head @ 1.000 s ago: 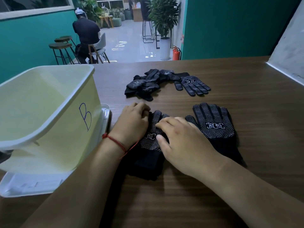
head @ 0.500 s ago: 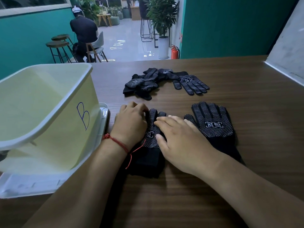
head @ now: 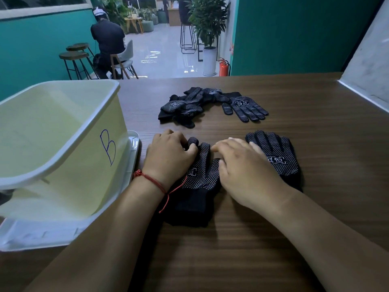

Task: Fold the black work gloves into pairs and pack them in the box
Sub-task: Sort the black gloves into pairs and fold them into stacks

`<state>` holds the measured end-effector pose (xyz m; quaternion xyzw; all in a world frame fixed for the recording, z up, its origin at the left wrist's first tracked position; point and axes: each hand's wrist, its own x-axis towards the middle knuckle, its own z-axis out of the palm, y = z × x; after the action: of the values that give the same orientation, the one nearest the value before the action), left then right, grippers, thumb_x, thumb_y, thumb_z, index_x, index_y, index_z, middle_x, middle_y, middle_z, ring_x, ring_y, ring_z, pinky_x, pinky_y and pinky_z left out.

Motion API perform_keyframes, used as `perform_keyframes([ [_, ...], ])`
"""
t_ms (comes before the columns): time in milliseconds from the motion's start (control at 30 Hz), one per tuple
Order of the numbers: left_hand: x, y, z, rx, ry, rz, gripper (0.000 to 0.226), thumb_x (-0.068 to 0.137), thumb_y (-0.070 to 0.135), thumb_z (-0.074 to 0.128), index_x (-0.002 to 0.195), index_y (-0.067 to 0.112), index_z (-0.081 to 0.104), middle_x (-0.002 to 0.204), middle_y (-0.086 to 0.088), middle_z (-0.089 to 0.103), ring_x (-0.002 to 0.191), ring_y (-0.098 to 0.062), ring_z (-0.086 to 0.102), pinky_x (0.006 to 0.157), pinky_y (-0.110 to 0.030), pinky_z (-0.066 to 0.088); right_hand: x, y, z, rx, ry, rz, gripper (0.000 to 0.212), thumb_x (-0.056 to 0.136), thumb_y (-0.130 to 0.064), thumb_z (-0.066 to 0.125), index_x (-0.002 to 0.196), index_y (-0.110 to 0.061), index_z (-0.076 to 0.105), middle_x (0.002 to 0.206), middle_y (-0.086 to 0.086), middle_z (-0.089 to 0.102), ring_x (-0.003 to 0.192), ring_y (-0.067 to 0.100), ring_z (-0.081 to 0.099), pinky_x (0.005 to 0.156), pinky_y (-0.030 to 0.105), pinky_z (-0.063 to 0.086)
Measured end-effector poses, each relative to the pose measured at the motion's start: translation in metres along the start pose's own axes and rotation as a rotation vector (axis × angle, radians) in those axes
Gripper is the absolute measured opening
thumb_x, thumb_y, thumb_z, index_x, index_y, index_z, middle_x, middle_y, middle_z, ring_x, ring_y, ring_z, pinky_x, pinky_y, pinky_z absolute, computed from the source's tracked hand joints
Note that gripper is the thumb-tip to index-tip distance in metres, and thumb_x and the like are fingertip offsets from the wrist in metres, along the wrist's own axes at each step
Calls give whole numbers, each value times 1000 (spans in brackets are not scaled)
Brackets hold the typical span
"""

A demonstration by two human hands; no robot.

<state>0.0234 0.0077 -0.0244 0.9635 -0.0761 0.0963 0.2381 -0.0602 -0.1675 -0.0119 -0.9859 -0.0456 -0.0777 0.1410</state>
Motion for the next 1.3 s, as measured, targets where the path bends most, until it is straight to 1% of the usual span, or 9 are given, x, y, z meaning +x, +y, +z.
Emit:
perform_keyframes([
  [100,0,0,0,6,11,-19,36,95,52,57,98,20,72,113,-5,63,117,-32,52,104,-46,46,1,3,-5,32,-31,2,39,99,-20,48,134,-32,60,140,-15,60,148,12,39,128,47,22],
  [267,-1,6,0,81,16,-22,47,89,60,59,99,16,68,113,-6,62,116,-32,52,103,-47,47,-2,-1,-11,39,-143,-80,51,97,-18,50,143,-39,55,149,-23,53,152,5,30,133,51,6],
  [400,2,10,-1,122,7,-49,44,90,51,58,107,12,70,119,-7,63,119,-33,52,101,-48,49,-3,0,-10,-1,-120,-84,41,99,-22,50,134,-40,58,140,-22,57,143,9,41,131,53,12],
  [533,3,10,0,133,-19,-69,55,85,64,59,105,14,70,117,-5,61,119,-32,52,100,-48,50,-4,0,-12,-49,-114,-100,41,101,-27,50,139,-41,57,141,-21,57,143,12,42,130,55,14],
  [767,6,5,1,91,2,-83,35,95,38,54,103,6,66,115,-15,60,116,-38,51,99,-48,48,-3,0,-8,-122,-88,-76,36,101,-31,49,135,-38,60,134,-18,61,140,16,44,129,58,18],
  [1033,11,-2,1,-104,-5,-91,48,97,55,42,108,18,71,123,-8,65,125,-36,53,108,-49,43,-1,2,-4,-107,-38,-44,40,100,-22,51,134,-40,59,133,-16,62,134,21,50,126,58,24],
  [1100,12,-4,0,-10,-71,-56,49,100,56,37,118,26,70,132,-3,62,131,-36,50,110,-49,40,-1,3,-3,-106,-48,-45,42,100,-22,50,137,-41,56,135,-15,61,135,21,48,126,58,23],
  [1167,9,-5,-1,87,-120,-32,46,100,58,45,129,30,66,140,-1,58,134,-35,48,111,-47,40,-1,3,-3,-108,-55,-45,42,101,-24,49,139,-41,54,136,-15,60,137,20,47,127,59,22],
  [1300,10,-8,2,56,-63,-15,37,97,50,58,118,20,66,128,-5,62,123,-34,53,104,-49,47,-1,3,-2,-99,-64,-46,42,101,-27,48,141,-40,52,140,-15,57,139,20,45,127,58,21],
])
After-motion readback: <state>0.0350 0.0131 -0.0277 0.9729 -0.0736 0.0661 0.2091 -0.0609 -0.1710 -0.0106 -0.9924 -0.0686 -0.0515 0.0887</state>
